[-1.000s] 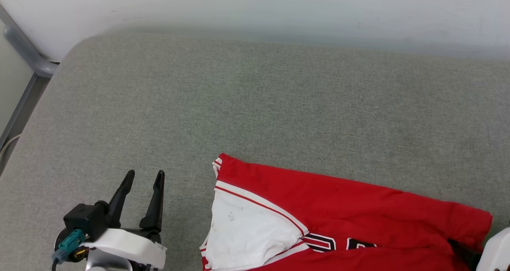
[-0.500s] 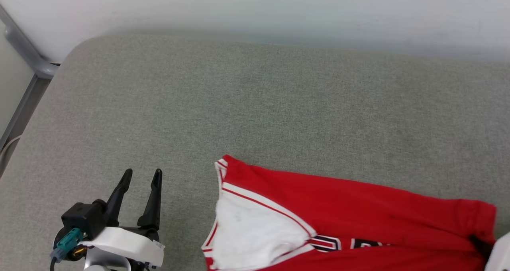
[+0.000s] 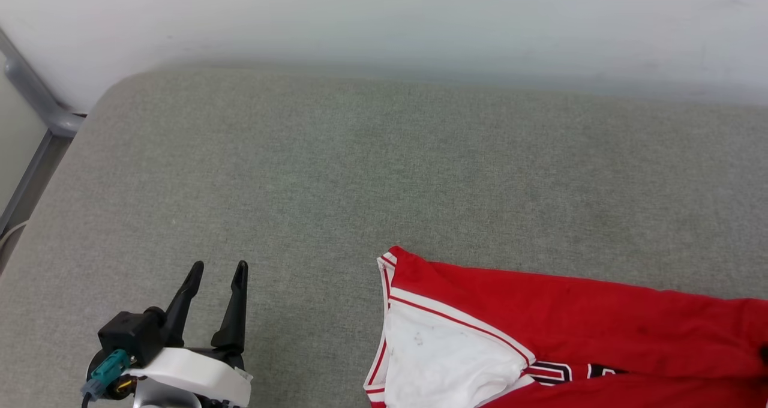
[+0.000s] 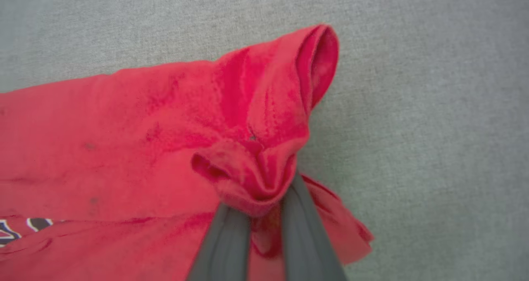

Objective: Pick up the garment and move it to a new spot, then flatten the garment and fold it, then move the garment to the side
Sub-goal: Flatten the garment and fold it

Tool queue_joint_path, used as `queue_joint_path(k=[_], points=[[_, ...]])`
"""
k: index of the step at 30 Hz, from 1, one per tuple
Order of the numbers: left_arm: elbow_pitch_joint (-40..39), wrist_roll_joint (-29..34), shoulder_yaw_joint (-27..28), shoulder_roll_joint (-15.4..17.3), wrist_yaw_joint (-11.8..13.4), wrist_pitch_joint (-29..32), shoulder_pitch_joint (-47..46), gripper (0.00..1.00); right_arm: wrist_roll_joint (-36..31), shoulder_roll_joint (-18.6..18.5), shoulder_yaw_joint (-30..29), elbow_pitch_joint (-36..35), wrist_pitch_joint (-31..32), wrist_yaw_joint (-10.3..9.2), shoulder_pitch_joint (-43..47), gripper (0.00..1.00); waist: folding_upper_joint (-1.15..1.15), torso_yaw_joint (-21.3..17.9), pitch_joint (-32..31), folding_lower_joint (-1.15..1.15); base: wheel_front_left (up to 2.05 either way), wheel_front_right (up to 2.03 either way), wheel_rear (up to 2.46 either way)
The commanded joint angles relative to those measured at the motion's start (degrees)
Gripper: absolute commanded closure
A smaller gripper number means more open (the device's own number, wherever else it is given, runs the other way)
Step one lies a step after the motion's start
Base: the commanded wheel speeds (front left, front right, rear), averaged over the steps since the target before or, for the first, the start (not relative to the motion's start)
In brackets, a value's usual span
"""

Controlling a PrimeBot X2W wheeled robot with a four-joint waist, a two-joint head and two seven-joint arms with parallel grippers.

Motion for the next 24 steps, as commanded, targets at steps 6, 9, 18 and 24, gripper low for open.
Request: queue_joint_path(k=[6, 9, 18, 24], points=[[0.4, 0.8, 0.8, -1.0, -0.7, -0.3, 1.7, 0.0, 1.5, 1.8, 2.7, -5.4, 2.3, -0.05, 2.6, 1.0, 0.0, -0.7, -2.4, 0.0, 0.0, 0.0, 0.0], [0.5, 1.1, 1.1, -1.4, -0.8, -0.3, 2.4, 0.0, 2.5, 2.7, 4.4, -8.7, 4.2, -0.05, 4.4, 1.0, 0.0, -0.8, -3.4, 0.0, 0.0, 0.0, 0.0], [0.7, 1.5, 1.6, -2.6, -1.2, -0.2, 3.4, 0.0, 6.1, 8.6, 11.0, -20.2, 11.6, -0.05, 6.1, 1.0, 0.0, -0.6, -5.2, 0.0, 0.0, 0.0, 0.0], [0.9, 1.9, 2.3, -3.1, -1.4, -0.2, 3.5, 0.0, 7.9, 15.4, 15.6, -24.9, 16.2, -0.04, 3.2, 1.0, 0.0, 0.0, -5.9, 0.0, 0.0, 0.0, 0.0]])
